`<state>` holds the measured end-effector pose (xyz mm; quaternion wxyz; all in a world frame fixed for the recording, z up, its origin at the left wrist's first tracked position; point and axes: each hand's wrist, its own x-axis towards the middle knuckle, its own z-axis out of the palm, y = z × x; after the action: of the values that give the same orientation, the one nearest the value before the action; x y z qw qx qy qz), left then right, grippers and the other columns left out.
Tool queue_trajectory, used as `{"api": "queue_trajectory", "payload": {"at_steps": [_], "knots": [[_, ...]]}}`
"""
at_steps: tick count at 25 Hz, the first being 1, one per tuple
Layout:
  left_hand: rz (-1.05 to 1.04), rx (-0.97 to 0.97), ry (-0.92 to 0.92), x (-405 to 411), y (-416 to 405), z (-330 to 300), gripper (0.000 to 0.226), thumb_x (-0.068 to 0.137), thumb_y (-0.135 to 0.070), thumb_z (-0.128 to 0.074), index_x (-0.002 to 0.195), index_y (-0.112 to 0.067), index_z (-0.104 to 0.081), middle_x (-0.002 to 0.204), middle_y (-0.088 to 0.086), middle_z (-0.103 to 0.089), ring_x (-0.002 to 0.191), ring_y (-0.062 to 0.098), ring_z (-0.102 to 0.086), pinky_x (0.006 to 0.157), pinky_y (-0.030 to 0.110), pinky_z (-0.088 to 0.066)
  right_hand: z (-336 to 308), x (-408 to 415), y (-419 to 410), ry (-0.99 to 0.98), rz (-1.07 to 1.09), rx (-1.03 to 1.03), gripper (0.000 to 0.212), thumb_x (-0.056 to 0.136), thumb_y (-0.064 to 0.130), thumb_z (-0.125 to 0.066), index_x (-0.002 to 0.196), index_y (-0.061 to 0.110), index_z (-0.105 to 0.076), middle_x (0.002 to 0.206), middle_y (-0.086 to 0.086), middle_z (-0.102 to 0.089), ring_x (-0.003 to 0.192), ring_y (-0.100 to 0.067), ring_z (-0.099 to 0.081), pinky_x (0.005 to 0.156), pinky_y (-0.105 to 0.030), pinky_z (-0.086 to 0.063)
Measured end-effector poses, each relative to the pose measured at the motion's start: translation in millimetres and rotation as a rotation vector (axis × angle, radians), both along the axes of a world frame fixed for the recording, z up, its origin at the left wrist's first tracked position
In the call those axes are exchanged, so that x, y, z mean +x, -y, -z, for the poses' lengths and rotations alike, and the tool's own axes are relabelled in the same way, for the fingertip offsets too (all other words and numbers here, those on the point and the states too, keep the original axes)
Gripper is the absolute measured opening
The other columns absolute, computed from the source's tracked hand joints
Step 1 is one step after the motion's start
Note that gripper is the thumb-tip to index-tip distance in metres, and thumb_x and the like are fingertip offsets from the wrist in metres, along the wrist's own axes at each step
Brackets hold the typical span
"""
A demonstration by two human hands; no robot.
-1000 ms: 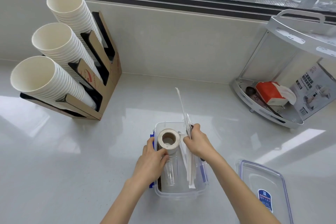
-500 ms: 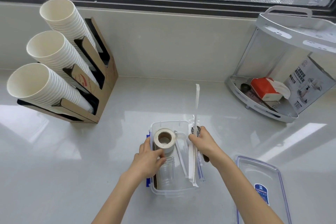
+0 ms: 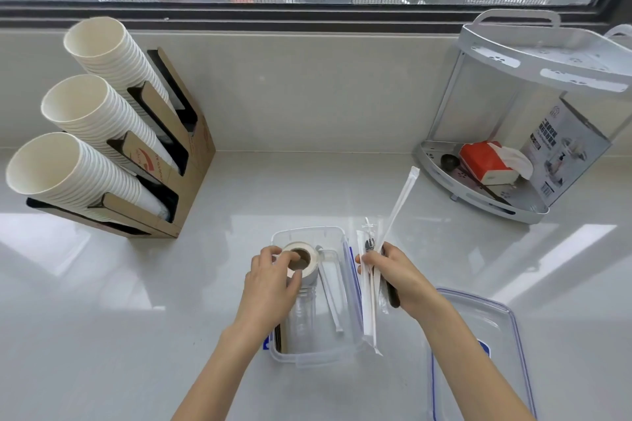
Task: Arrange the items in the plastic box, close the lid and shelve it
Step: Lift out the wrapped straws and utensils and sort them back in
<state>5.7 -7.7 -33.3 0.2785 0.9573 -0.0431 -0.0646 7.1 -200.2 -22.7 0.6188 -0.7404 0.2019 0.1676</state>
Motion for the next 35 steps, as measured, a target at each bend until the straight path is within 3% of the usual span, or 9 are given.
{"api": "queue_trajectory", "payload": {"at_steps": [3, 5, 8, 11, 16, 24, 28, 32, 35], "knots": [[0.009, -0.221, -0.066, -1.9, 21.5, -3.0, 0.027, 0.092, -0.016, -0.042, 0.115, -0.010, -0.056, 0.121, 0.009, -0.055, 0.095, 0.013, -0.052, 0.087, 0.022, -0.041, -1.5, -1.7, 2.3, 0.014, -0.017, -0.002, 0.006, 0.090, 0.013, -0.045, 0.089, 0.012, -0.051, 0.077, -0.002, -0.061, 0.063, -0.023, -0.043, 0.048, -0.025, -0.029], [0.040, -0.165, -0.127, -3.0, 39.4, 3.6, 0.030, 0.092, -0.015, -0.041, 0.118, -0.006, -0.053, 0.121, 0.012, -0.057, 0.099, 0.020, -0.057, 0.089, 0.028, -0.046, -0.9, -1.7, 5.0, 0.037, -0.013, 0.001, 0.006, 0.090, 0.011, -0.045, 0.091, 0.011, -0.051, 0.080, -0.005, -0.059, 0.068, -0.025, -0.048, 0.057, -0.032, -0.036], [0.136, 0.247, -0.120, -0.8, 64.4, 14.2, 0.029, 0.092, -0.010, -0.037, 0.118, -0.004, -0.048, 0.121, 0.016, -0.055, 0.109, 0.031, -0.053, 0.091, 0.037, -0.042, 1.1, -1.9, 11.0, 0.037, -0.010, 0.003, 0.011, 0.089, 0.011, -0.047, 0.098, 0.007, -0.051, 0.080, -0.004, -0.060, 0.075, -0.026, -0.049, 0.068, -0.035, -0.037], [0.277, 0.682, -0.092, 7.6, 81.1, 21.0, 0.024, 0.091, -0.015, -0.043, 0.113, -0.006, -0.049, 0.117, 0.013, -0.060, 0.112, 0.029, -0.048, 0.098, 0.037, -0.032, 4.9, -0.2, 17.2, 0.028, -0.014, 0.003, 0.010, 0.089, 0.012, -0.047, 0.097, 0.008, -0.051, 0.081, -0.006, -0.059, 0.081, -0.026, -0.048, 0.072, -0.036, -0.034], [0.337, 0.855, -0.123, 15.4, 93.9, 39.5, 0.025, 0.090, -0.016, -0.044, 0.114, -0.008, -0.047, 0.117, 0.012, -0.061, 0.115, 0.030, -0.047, 0.101, 0.036, -0.028, 12.8, 4.0, 25.3, 0.002, 0.001, 0.024, 0.005, 0.088, 0.012, -0.048, 0.090, 0.014, -0.051, 0.080, -0.004, -0.062, 0.080, -0.027, -0.047, 0.072, -0.037, -0.033], [0.242, 0.643, -0.115, 12.2, 94.8, 37.0, 0.031, 0.084, -0.002, -0.043, 0.115, -0.004, -0.041, 0.113, 0.013, -0.063, 0.111, 0.030, -0.052, 0.094, 0.036, -0.033, 17.8, 5.7, 26.5, -0.007, 0.013, 0.024, 0.007, 0.088, 0.012, -0.047, 0.086, 0.016, -0.052, 0.080, -0.003, -0.062, 0.081, -0.026, -0.051, 0.073, -0.036, -0.035], [0.132, 0.507, -0.125, 17.5, 89.1, 19.1, 0.024, 0.084, -0.006, -0.046, 0.107, -0.002, -0.053, 0.114, 0.015, -0.061, 0.107, 0.033, -0.056, 0.092, 0.037, -0.038, 15.7, 3.9, 26.4, 0.003, 0.012, 0.028, 0.005, 0.087, 0.012, -0.048, 0.090, 0.015, -0.052, 0.081, -0.003, -0.062, 0.081, -0.025, -0.051, 0.072, -0.036, -0.036], [-0.006, 0.171, -0.201, 20.9, 71.7, -6.1, 0.027, 0.090, -0.014, -0.036, 0.106, 0.003, -0.048, 0.113, 0.021, -0.057, 0.105, 0.039, -0.054, 0.083, 0.041, -0.042, 9.0, 2.3, 22.4, 0.029, 0.009, 0.056, 0.007, 0.088, 0.010, -0.048, 0.087, 0.015, -0.052, 0.081, -0.003, -0.062, 0.081, -0.022, -0.056, 0.076, -0.035, -0.041], [-0.073, -0.162, -0.260, 18.8, 59.9, -15.2, 0.019, 0.093, -0.015, -0.029, 0.083, -0.005, -0.042, 0.086, 0.017, -0.054, 0.089, 0.039, -0.052, 0.070, 0.035, -0.035, 5.3, 2.6, 17.8, 0.050, 0.015, 0.086, 0.005, 0.089, 0.013, -0.049, 0.089, 0.013, -0.054, 0.080, -0.004, -0.061, 0.074, -0.024, -0.052, 0.067, -0.036, -0.036]]}}
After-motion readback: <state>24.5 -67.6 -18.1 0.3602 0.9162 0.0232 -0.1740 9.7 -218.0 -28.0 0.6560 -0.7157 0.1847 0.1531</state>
